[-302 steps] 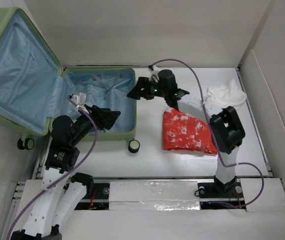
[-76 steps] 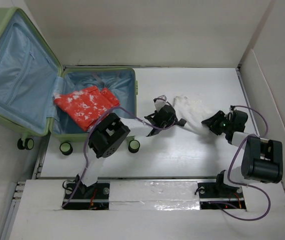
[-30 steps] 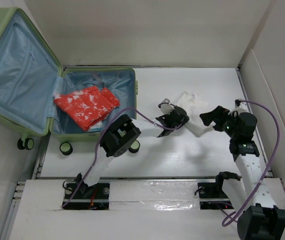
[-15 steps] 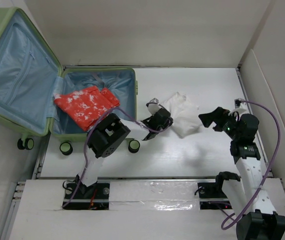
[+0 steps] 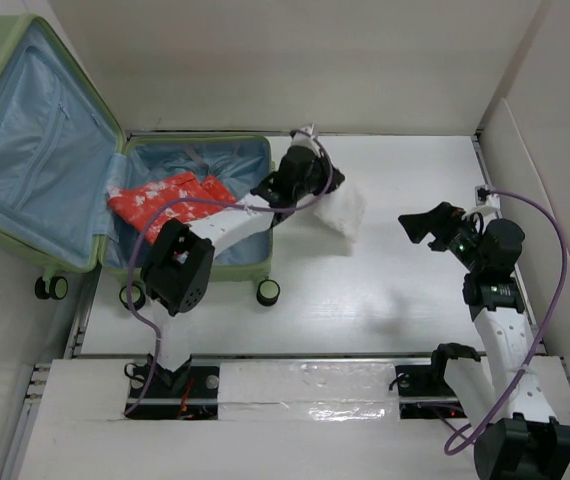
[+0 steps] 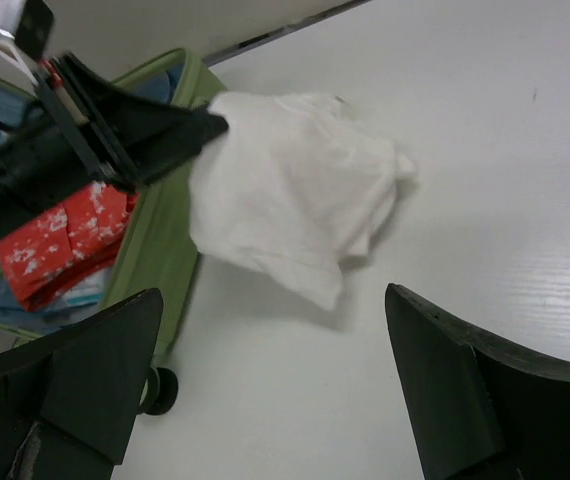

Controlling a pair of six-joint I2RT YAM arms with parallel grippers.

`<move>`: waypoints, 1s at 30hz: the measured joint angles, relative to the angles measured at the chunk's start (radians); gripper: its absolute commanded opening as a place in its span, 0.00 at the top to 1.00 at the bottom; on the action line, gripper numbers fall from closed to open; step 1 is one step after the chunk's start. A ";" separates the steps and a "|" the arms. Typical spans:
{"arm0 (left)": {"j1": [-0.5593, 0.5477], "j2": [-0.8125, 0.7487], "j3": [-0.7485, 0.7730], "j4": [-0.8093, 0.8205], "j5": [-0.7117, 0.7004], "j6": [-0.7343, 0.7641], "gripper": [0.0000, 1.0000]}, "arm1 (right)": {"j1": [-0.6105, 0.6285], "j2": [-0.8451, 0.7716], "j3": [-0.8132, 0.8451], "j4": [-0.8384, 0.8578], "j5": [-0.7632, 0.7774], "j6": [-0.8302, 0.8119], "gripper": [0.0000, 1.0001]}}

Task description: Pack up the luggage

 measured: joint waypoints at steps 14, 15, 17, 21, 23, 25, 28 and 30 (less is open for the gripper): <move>0.462 -0.138 0.346 -0.282 0.380 0.222 1.00 | 0.000 0.017 0.013 0.073 -0.043 0.055 0.02; 0.528 -0.187 0.266 -0.240 0.398 0.222 1.00 | 0.000 0.016 0.013 0.077 -0.047 0.056 0.02; 0.635 -0.281 0.098 -0.201 0.426 0.215 1.00 | 0.000 0.014 0.013 0.080 -0.055 0.056 0.02; 0.787 -0.370 -0.199 -0.101 0.430 0.203 1.00 | 0.001 0.012 0.013 0.089 -0.074 0.059 0.02; 0.826 -0.372 -0.337 -0.061 0.428 0.184 0.97 | 0.001 0.011 0.013 0.092 -0.083 0.060 0.02; 0.857 -0.383 -0.489 -0.011 0.425 0.140 0.87 | 0.001 0.009 0.013 0.094 -0.090 0.061 0.02; 0.887 -0.463 -0.674 0.003 0.393 0.066 0.82 | 0.006 0.006 0.013 0.099 -0.097 0.064 0.01; 0.891 -0.560 -0.712 -0.026 0.332 0.037 0.82 | 0.017 0.006 0.010 0.106 -0.101 0.067 0.00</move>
